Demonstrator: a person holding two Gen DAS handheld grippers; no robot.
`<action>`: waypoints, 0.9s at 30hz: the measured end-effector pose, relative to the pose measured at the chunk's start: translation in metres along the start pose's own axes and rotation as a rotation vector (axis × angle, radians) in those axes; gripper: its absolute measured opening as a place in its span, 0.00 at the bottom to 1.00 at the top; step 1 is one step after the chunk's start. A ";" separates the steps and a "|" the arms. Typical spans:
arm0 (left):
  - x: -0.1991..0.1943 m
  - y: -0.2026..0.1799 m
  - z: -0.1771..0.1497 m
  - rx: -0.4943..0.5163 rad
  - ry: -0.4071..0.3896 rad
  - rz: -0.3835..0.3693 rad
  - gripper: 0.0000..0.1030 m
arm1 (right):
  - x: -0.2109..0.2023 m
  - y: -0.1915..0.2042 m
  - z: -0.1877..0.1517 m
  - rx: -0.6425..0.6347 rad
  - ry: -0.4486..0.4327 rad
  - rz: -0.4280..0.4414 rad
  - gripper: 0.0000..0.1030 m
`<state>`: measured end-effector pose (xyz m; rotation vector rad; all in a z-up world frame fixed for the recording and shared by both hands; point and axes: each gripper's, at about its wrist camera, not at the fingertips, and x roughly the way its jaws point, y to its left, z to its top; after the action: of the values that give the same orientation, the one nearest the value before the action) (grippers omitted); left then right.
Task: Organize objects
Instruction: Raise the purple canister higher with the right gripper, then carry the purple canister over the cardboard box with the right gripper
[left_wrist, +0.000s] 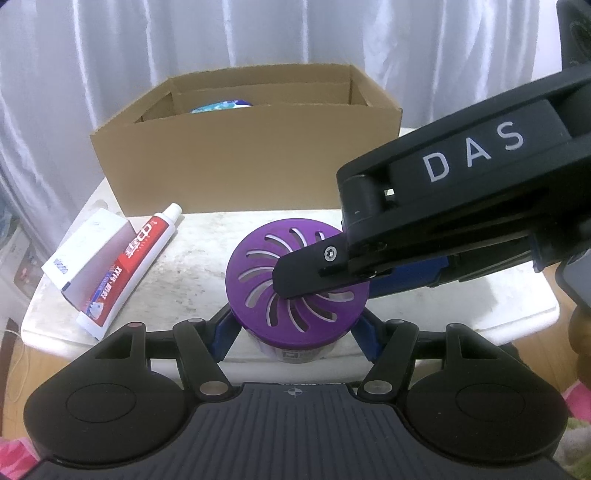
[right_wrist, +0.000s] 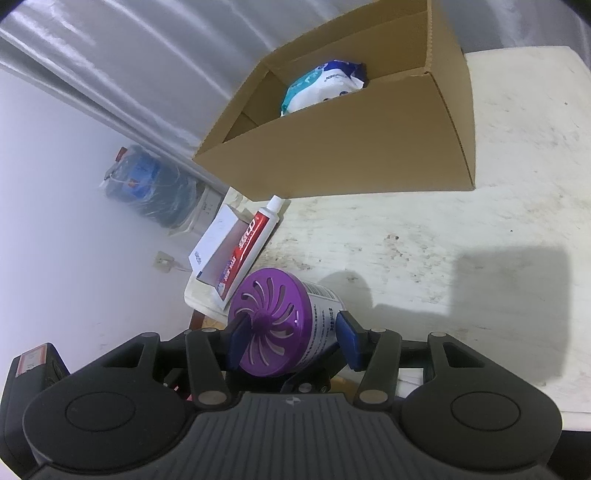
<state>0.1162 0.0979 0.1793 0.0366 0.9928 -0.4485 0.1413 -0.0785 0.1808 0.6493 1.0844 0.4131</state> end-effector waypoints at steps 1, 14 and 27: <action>-0.002 0.000 -0.001 -0.001 -0.002 0.002 0.63 | -0.001 0.000 0.000 -0.002 0.000 0.001 0.53; -0.020 0.004 0.002 -0.018 -0.044 0.037 0.63 | 0.000 0.019 0.006 -0.036 -0.011 0.020 0.53; -0.034 0.026 0.027 -0.028 -0.097 0.082 0.63 | 0.007 0.049 0.035 -0.082 -0.043 0.058 0.53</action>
<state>0.1319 0.1273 0.2172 0.0302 0.8991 -0.3579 0.1760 -0.0475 0.2199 0.6152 1.0043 0.4896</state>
